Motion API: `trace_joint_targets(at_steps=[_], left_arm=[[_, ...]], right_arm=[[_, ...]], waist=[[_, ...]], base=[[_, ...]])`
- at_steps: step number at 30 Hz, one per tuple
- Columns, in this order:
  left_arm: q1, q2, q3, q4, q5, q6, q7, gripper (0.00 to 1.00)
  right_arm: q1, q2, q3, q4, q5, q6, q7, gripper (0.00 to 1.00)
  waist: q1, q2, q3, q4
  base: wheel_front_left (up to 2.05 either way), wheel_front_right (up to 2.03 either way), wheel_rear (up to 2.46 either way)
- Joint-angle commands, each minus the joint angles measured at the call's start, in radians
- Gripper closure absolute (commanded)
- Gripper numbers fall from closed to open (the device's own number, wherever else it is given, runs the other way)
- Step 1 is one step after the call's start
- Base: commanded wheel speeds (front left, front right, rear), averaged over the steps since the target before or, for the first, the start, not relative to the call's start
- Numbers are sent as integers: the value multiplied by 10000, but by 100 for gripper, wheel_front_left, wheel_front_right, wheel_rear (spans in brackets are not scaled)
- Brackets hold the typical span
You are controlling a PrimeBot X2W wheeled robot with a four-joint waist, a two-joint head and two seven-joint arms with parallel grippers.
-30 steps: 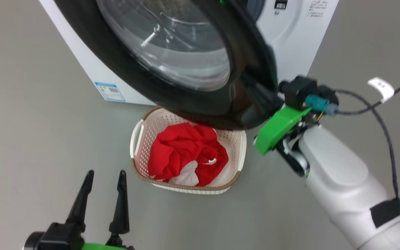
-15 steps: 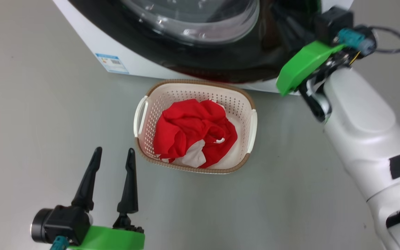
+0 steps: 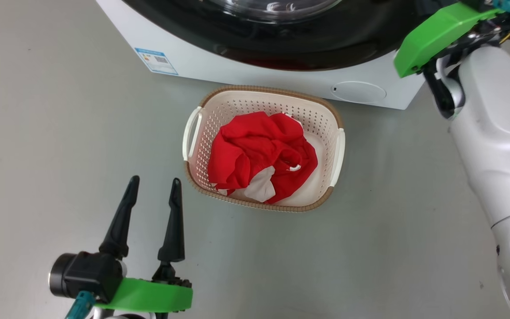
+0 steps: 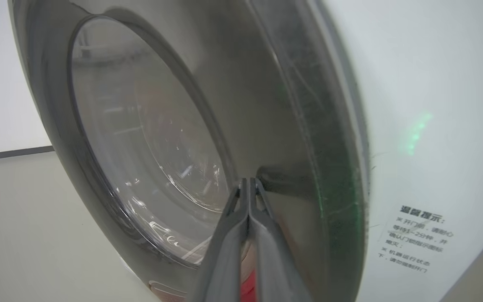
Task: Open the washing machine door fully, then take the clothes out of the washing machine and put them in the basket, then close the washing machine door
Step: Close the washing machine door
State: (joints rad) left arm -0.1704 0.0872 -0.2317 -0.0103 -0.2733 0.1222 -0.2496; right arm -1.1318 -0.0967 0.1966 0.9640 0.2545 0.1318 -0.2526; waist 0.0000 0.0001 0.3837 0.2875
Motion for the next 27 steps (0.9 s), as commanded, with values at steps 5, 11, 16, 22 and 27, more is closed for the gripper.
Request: trace_joint_targets(at_steps=[5,11,16,22,27], left_arm=[[-257,109,249,-108,50,-117,-113,0],[-337,61,262,-46,103,-212,-119,0],[-333,21,342,-18,151,-272,-120,0],[-277,-8,459,47,228,-310,-121,0],[-169,41,555,136,288,-368,-121,0]], right_arm=[[-360,49,-572,-165,-426,-11,-91,100],[-344,40,-1083,-163,-780,-11,-91,100],[-300,87,-1330,-94,-958,-11,-91,100],[53,267,-1120,-232,-985,-11,-91,100],[754,399,-656,-645,-625,-11,-91,100]], waist=[[0,-1,35,68],[0,-1,-21,147],[0,-1,-100,163],[0,-1,-297,38],[0,-1,-602,-200]], base=[[0,0,0],[0,0,0],[0,0,0],[0,0,0],[0,0,0]])
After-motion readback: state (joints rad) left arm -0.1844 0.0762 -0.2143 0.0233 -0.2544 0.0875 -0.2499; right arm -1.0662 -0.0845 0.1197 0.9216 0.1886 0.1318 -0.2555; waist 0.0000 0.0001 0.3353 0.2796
